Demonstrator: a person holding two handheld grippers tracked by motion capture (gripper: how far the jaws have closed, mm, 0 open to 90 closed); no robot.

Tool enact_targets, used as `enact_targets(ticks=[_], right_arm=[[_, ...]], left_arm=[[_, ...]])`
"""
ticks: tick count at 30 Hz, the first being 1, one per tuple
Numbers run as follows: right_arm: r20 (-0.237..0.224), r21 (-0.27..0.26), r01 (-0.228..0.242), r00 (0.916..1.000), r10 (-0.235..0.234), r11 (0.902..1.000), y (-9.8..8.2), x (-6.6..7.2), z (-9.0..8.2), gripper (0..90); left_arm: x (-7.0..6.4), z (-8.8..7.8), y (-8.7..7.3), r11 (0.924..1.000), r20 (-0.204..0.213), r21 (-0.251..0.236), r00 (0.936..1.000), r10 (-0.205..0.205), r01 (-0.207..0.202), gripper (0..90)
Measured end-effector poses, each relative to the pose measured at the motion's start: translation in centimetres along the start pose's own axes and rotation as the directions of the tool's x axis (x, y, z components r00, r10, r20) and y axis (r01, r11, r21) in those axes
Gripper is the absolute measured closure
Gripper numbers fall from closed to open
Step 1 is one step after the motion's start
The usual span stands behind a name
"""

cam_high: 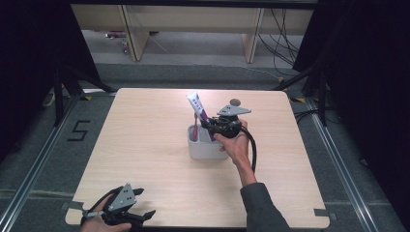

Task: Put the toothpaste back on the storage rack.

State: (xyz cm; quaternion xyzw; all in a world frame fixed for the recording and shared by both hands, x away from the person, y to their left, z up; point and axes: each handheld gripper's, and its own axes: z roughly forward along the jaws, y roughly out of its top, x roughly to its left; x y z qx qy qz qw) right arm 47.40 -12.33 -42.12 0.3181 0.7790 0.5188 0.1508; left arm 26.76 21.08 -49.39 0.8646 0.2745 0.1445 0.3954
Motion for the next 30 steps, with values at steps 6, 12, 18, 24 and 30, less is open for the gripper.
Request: enact_targets(ticks=[6, 12, 18, 24, 30], right_arm=[[0.006, -0.003, 0.01, 0.9999, -0.01, 0.9999, -0.38, 0.19, 0.14, 77.0], [0.011, -0.016, 0.033, 0.9994, -0.033, 0.9993, -0.58, 0.25, 0.11, 76.9], [0.022, 0.002, 0.04, 0.9989, -0.04, 0.9992, -0.89, 0.41, 0.27, 76.8], [0.01, 0.012, 0.016, 0.9998, -0.016, 0.9998, -1.07, 0.74, 0.47, 75.4], [0.039, 0.073, 0.048, 0.9979, -0.051, 0.9962, -1.08, 0.59, 0.25, 65.0]], left_arm=[[0.09, -0.04, -0.04, 0.9998, 0.0, 0.013, 0.9998, 0.018, -0.018, 18.7], [0.07, -0.09, -0.07, 0.9998, -0.003, 0.013, 0.9999, 0.016, -0.016, 18.7], [0.05, -0.04, -0.08, 0.9998, -0.003, 0.01, 0.9998, 0.018, -0.018, 18.7], [0.11, -0.03, -0.06, 0.9995, 0.008, 0.022, 0.9997, 0.023, -0.023, 18.7], [-0.02, -0.03, -0.04, 0.9995, 0.009, 0.017, 0.9996, 0.027, -0.027, 18.7]])
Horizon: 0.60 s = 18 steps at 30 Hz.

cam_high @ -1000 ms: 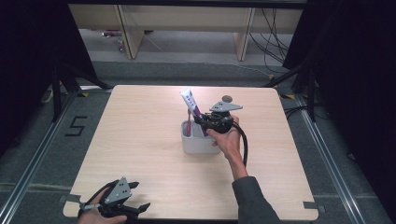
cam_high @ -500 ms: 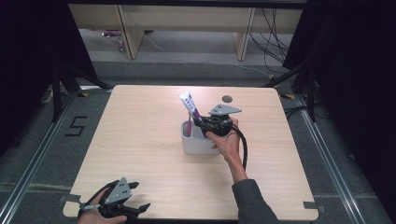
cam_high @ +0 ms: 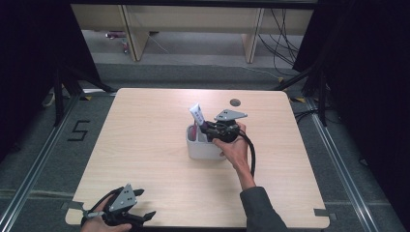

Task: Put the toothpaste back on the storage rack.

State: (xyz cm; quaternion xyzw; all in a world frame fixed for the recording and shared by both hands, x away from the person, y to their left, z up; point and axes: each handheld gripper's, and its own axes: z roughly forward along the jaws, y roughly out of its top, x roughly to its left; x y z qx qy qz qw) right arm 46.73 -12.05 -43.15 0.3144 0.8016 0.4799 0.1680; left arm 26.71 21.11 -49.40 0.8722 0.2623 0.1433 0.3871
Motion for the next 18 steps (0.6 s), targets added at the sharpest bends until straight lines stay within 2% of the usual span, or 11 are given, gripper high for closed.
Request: enact_targets(ticks=[1, 3, 4, 5, 6, 8, 9, 10, 13, 15, 18], right_arm=[[-0.006, -0.026, -0.04, 0.9992, 0.04, 0.9989, -0.2, 0.2, 0.0, 65.5], [-0.016, -0.07, -0.038, 0.9992, 0.037, 0.9968, -0.2, -0.1, -0.6, 69.5], [-0.034, -0.091, -0.039, 0.9988, 0.036, 0.9951, -0.1, -0.2, -0.8, 68.7], [-0.016, -0.101, -0.029, 0.9995, 0.028, 0.9945, 0.0, -0.2, -1.1, 67.8], [-0.026, -0.097, -0.053, 0.9984, 0.051, 0.9939, 0.1, -0.1, -1.4, 66.0], [-0.019, -0.088, -0.058, 0.9982, 0.057, 0.9945, 0.3, -0.2, -2.0, 63.0], [-0.026, -0.103, -0.059, 0.9981, 0.057, 0.9929, 0.4, -0.3, -2.0, 62.3], [-0.006, -0.102, -0.038, 0.9993, 0.038, 0.9941, 0.4, -0.5, -2.4, 61.5], [-0.025, -0.1, -0.08, 0.9967, 0.078, 0.9918, 0.3, -0.3, -2.8, 57.3], [-0.02, -0.099, -0.066, 0.9978, 0.064, 0.9929, 0.2, -0.4, -3.2, 53.4], [-0.014, -0.103, -0.097, 0.9953, 0.096, 0.99, 0.1, -0.1, -4.0, 49.4]], left_arm=[[0.0, 0.0, 0.1, 1.0, 0.0, -0.001, 1.0, -0.001, 0.001, 18.7], [-0.1, 0.0, 0.1, 0.9995, 0.011, -0.02, 0.9997, -0.023, 0.023, 18.7], [-0.1, 0.0, 0.0, 0.9998, 0.007, -0.013, 0.9999, -0.012, 0.012, 18.7], [-0.1, 0.1, 0.0, 0.9999, 0.003, -0.009, 0.9999, -0.012, 0.012, 18.7], [0.0, 0.1, 0.0, 1.0, -0.003, 0.003, 1.0, -0.001, 0.001, 18.7], [-0.1, 0.1, 0.0, 1.0, -0.002, 0.0, 1.0, -0.002, 0.002, 18.7], [-0.3, 0.2, 0.0, 0.9995, 0.014, -0.019, 0.9996, -0.026, 0.026, 18.7], [-0.3, 0.2, 0.0, 0.9997, 0.014, -0.012, 0.9997, -0.022, 0.022, 18.7], [-0.1, 0.2, 0.0, 1.0, 0.003, 0.001, 1.0, -0.009, 0.009, 18.7], [-0.1, 0.2, 0.0, 1.0, 0.006, 0.003, 0.9999, -0.01, 0.01, 18.7], [-0.1, 0.3, 0.0, 0.9999, 0.008, -0.004, 0.9999, -0.014, 0.014, 18.7]])
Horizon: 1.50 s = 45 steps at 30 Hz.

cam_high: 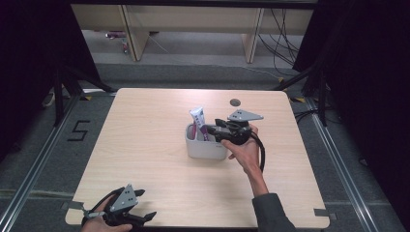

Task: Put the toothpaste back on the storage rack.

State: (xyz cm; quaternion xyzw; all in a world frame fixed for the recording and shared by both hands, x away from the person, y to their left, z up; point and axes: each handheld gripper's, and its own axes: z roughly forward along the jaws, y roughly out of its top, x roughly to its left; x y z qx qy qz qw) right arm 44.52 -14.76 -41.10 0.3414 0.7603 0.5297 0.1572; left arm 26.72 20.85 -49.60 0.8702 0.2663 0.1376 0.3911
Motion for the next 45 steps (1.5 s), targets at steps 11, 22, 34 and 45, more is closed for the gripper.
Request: enact_targets(ticks=[11, 22, 34, 45], right_arm=[[0.034, -0.022, -0.03, 0.9989, 0.031, 0.9993, -0.9, -0.5, -2.9, 42.4], [0.019, -0.036, -0.051, 0.9985, 0.052, 0.9981, -2.2, -0.1, -5.0, 40.1], [0.024, -0.003, -0.036, 0.9991, 0.036, 0.9993, -3.8, 0.5, -6.6, 38.4], [0.031, 0.006, -0.068, 0.9972, 0.067, 0.9977, -5.4, 0.7, -7.8, 35.7]], left_arm=[[0.1, 0.0, 0.0, 0.9998, -0.009, 0.017, 0.9999, 0.006, -0.005, 18.7], [0.1, 0.1, -0.1, 0.9999, -0.007, 0.008, 1.0, -0.007, 0.007, 18.7], [0.2, 0.0, 0.0, 0.9999, -0.016, 0.006, 0.9998, -0.011, 0.011, 18.7], [0.3, -0.1, 0.0, 1.0, -0.014, 0.003, 0.9999, 0.004, -0.004, 18.7]])
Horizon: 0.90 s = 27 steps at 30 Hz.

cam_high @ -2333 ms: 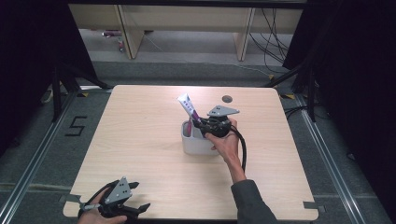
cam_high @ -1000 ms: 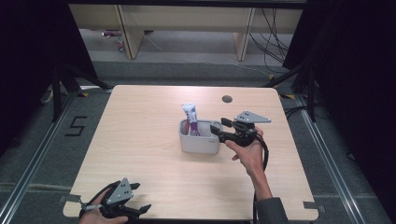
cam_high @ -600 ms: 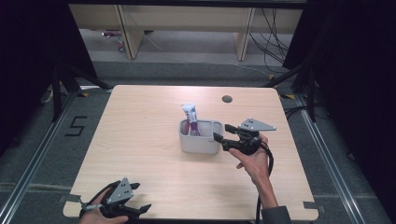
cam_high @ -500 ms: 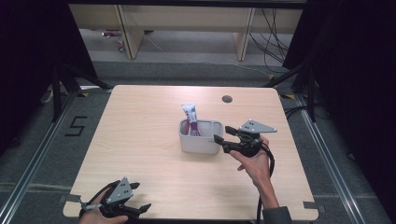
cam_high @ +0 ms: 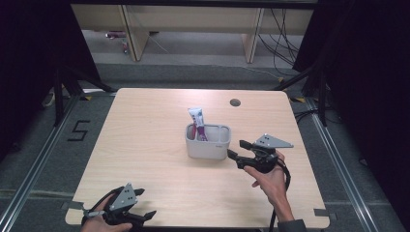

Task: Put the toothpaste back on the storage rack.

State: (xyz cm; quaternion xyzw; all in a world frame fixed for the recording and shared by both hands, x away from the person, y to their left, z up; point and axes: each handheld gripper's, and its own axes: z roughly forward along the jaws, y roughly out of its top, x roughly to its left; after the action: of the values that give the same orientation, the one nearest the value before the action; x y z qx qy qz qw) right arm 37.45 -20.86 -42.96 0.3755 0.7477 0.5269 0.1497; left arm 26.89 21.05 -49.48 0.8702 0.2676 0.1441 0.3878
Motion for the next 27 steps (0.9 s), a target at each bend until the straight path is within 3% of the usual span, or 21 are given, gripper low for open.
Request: enact_targets(ticks=[1, 2, 3, 5, 9, 10, 12, 18, 19, 21, 22, 26, 27], right_arm=[[0.004, 0.001, 0.003, 1.0, -0.003, 1.0, -0.1, 0.0, -0.1, 35.3], [0.007, 0.01, -0.031, 0.9995, 0.031, 0.9995, -0.2, 0.3, -0.2, 34.8], [0.015, 0.003, 0.014, 0.9998, -0.014, 0.9999, -0.3, 0.1, -0.3, 34.1], [0.013, 0.014, -0.015, 0.9998, 0.015, 0.9998, -0.6, 0.3, -0.5, 33.6], [0.016, 0.012, 0.003, 0.9999, -0.003, 0.9999, -1.3, 0.3, -1.0, 30.4], [0.022, 0.019, -0.023, 0.9995, 0.023, 0.9995, -1.5, 0.5, -1.2, 29.5], [0.013, 0.029, -0.034, 0.9994, 0.033, 0.999, -1.9, 0.6, -1.6, 27.4], [0.01, 0.042, -0.026, 0.9996, 0.026, 0.9988, -3.3, 0.6, -2.3, 24.6], [0.018, 0.05, -0.02, 0.9997, 0.019, 0.9986, -3.5, 0.6, -2.4, 24.3], [0.008, 0.065, -0.038, 0.9993, 0.038, 0.9971, -3.9, 0.8, -2.6, 24.3], [0.003, 0.054, -0.021, 0.9998, 0.021, 0.9983, -4.1, 0.7, -2.6, 24.3], [0.005, 0.052, -0.053, 0.9986, 0.052, 0.9973, -4.5, 0.8, -3.1, 24.0], [0.007, 0.052, -0.029, 0.9996, 0.029, 0.9982, -4.6, 0.6, -3.1, 24.0]], left_arm=[[-0.2, 0.0, 0.0, 0.9997, 0.01, -0.015, 0.9997, -0.022, 0.022, 18.7], [0.0, 0.0, 0.0, 0.9999, 0.008, -0.004, 0.9999, -0.012, 0.012, 18.7], [0.0, 0.0, 0.0, 1.0, 0.001, -0.004, 1.0, -0.008, 0.008, 18.7], [0.0, 0.0, 0.0, 0.9998, 0.009, -0.01, 0.9998, -0.017, 0.017, 18.6], [0.0, -0.1, 0.0, 1.0, 0.009, -0.001, 0.9999, -0.007, 0.007, 18.7], [0.0, 0.0, 0.0, 1.0, 0.002, -0.006, 1.0, -0.007, 0.007, 18.7], [0.0, -0.1, 0.0, 0.9999, 0.006, -0.004, 0.9999, -0.012, 0.012, 18.7], [0.0, 0.0, 0.0, 1.0, -0.007, 0.003, 1.0, -0.002, 0.002, 18.7], [-0.1, 0.0, 0.0, 0.9998, 0.001, -0.009, 0.9998, -0.019, 0.019, 18.7], [0.1, -0.1, 0.0, 0.9999, -0.003, -0.003, 0.9999, -0.011, 0.011, 18.7], [0.0, -0.1, 0.0, 0.9999, -0.001, -0.004, 0.9999, -0.014, 0.014, 18.7], [0.0, -0.1, -0.2, 0.9999, -0.008, 0.006, 0.9999, -0.012, 0.012, 18.7], [-0.1, -0.1, -0.3, 0.9998, -0.005, 0.005, 0.9998, -0.017, 0.017, 18.7]])
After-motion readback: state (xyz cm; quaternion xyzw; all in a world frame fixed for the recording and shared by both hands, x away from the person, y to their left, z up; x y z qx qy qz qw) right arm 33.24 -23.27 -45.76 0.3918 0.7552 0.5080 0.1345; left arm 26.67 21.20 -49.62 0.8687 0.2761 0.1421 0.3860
